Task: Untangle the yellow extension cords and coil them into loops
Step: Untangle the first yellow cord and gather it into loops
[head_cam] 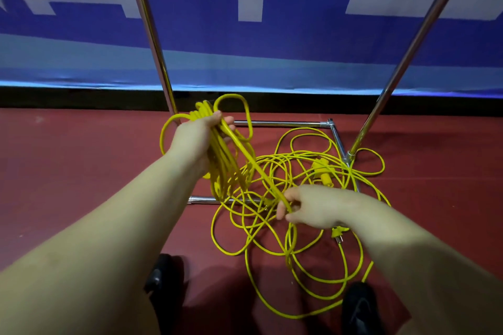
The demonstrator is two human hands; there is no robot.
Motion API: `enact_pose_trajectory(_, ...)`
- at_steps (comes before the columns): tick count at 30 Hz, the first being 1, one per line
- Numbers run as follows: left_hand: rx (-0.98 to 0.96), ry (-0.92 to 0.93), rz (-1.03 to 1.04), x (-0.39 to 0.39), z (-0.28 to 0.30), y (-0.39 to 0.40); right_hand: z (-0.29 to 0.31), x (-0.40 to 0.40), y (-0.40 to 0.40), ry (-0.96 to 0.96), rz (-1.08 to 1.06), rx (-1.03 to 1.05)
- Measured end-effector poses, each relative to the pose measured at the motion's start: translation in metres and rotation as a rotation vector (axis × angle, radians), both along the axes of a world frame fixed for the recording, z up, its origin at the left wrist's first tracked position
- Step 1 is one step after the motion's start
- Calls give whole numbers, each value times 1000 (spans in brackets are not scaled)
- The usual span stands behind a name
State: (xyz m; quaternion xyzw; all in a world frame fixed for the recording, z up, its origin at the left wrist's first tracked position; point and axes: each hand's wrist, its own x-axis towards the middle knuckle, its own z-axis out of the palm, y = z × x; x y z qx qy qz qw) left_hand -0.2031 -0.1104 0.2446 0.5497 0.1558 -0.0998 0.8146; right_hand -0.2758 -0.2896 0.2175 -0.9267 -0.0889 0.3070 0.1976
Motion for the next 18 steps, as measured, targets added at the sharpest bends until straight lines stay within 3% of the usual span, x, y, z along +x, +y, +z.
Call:
enact_pose_trajectory(3, 12, -9, 16, 5, -1, 7, 1, 8, -11, -78, -92, 6)
enact_pose_trajectory(7, 11, 24, -13, 6, -4, 8, 10, 15, -23, -156, -429, 407)
enact_pose_trajectory(11, 129, 45, -193, 2, -7, 5, 25, 17, -26, -160, -751, 749)
enact_pose_trajectory(18, 190, -18, -510, -17, -4, -12, 21, 22, -21, -78, -937, 842)
